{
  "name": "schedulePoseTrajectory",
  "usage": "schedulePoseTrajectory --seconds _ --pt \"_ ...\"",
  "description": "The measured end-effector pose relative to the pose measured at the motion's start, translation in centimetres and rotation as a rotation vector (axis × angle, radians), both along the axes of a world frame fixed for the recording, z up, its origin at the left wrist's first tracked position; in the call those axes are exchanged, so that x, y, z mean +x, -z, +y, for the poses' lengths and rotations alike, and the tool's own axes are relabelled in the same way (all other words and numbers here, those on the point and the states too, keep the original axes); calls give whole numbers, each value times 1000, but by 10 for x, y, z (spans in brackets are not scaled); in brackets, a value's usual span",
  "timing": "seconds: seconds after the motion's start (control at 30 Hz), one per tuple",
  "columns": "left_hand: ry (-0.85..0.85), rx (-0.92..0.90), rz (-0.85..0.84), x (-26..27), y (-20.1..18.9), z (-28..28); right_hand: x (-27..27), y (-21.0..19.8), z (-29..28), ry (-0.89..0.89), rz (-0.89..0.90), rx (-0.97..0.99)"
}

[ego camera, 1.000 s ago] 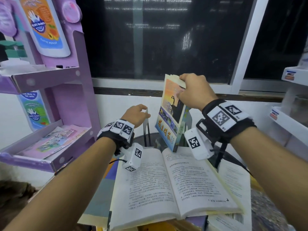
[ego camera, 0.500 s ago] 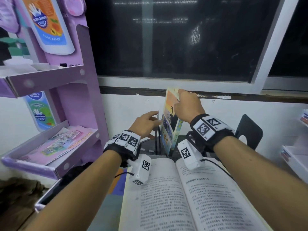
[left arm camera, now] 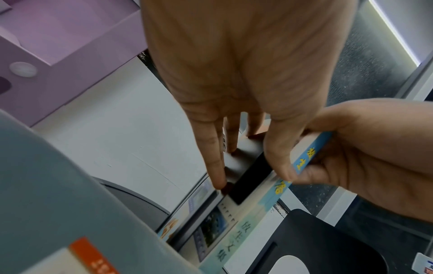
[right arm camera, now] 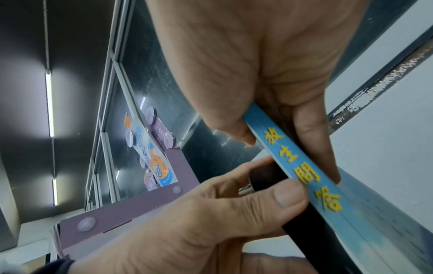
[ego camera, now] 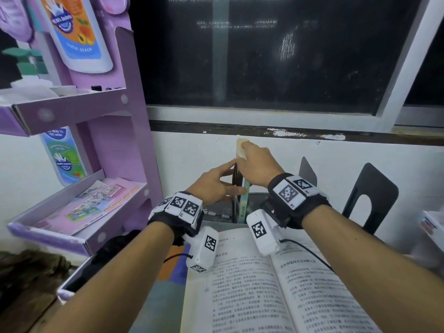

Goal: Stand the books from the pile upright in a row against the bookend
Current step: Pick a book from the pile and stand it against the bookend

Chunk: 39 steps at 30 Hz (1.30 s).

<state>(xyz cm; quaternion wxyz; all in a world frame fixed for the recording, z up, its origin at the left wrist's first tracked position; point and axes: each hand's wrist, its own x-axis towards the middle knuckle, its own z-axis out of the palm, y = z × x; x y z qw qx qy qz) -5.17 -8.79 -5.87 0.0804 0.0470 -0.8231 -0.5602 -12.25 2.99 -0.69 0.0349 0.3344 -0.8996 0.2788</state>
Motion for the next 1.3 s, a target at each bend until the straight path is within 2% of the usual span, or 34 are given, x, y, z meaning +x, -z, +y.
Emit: schedulePoseTrajectory --seconds 0.27,0.7,1.13,1.3 --pt "35 51 17 -4 7 -5 3 6 4 -48 -124 28" --pt "51 -54 36 0 11 -17 11 2 11 -172 -573 -162" --pt "78 -35 91 -5 18 -22 5 6 5 -151 -625 -268" --pt "78 -74 44 -2 18 -21 8 11 5 -146 -609 -287"
